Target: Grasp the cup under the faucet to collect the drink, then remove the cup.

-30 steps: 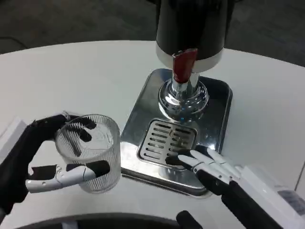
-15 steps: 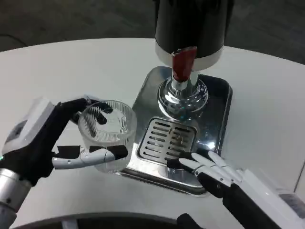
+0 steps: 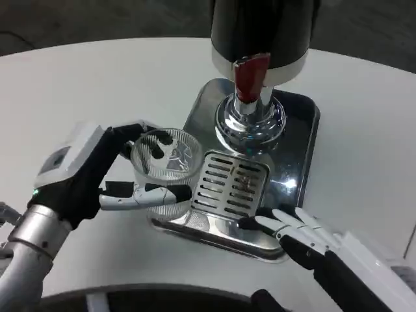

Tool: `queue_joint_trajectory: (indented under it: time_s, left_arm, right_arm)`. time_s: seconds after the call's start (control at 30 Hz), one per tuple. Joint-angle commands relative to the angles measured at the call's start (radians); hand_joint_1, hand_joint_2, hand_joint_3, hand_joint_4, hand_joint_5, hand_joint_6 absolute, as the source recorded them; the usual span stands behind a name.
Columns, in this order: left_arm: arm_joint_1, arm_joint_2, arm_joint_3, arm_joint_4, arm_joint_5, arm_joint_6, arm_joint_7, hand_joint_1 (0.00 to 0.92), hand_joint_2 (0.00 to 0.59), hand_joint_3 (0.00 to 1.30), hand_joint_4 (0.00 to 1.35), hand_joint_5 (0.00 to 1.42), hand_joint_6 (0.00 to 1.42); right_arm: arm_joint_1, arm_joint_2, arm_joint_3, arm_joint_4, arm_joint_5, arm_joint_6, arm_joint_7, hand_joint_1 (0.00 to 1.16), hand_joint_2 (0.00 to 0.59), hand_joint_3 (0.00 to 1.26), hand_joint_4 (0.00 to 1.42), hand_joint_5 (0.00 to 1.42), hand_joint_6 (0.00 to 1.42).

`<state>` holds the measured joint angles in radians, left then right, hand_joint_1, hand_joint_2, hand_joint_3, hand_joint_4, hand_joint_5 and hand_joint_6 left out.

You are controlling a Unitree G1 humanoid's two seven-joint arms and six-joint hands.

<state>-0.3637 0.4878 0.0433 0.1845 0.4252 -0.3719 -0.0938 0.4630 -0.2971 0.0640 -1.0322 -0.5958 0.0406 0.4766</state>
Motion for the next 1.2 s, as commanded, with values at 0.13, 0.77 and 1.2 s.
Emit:
queue_joint_trajectory:
  time_s: [0.13,0.77,1.2]
  left_arm:
    - [-0.062,-0.026,-0.051,0.038,0.029,0.000,0.061,0.537,0.107,0.73,0.80,0.77,0.52]
    - [-0.167,-0.063,-0.145,0.144,0.076,0.036,0.114,0.537,0.108,0.73,0.80,0.77,0.52]
    - [-0.198,-0.093,-0.184,0.163,0.092,0.070,0.119,0.532,0.110,0.73,0.80,0.78,0.52]
  right_arm:
    - [0.005,0.004,-0.002,-0.015,0.013,-0.013,-0.005,0.52,0.478,0.16,0.07,0.00,0.00]
    - [-0.011,0.004,0.004,-0.010,0.021,0.015,0.002,0.52,0.478,0.16,0.07,0.00,0.00]
    - [-0.011,0.006,0.007,-0.012,0.024,0.029,0.003,0.52,0.474,0.16,0.07,0.00,0.00]
